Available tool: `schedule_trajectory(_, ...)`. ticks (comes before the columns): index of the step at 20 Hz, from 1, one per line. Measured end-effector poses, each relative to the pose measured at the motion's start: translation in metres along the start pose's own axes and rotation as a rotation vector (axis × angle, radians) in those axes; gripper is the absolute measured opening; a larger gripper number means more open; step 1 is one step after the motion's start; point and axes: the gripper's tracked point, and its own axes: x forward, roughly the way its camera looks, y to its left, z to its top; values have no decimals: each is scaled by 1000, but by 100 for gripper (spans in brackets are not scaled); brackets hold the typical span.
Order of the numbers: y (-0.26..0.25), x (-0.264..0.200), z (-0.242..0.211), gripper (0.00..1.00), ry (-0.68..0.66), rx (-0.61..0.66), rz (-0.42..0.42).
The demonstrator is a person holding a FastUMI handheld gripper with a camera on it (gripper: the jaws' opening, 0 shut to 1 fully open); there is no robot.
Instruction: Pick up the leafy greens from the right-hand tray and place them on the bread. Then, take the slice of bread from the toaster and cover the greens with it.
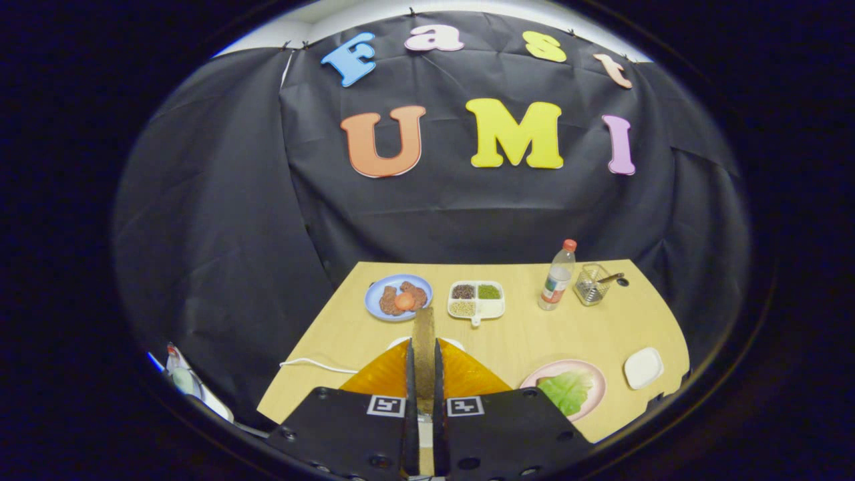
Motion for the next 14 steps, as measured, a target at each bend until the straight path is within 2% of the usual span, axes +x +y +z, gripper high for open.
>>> schedule_trajectory(6,-54,-18,-1,8,-19,44,-28)
schedule_trajectory(14,-145,10,-42,8,44,126,-94)
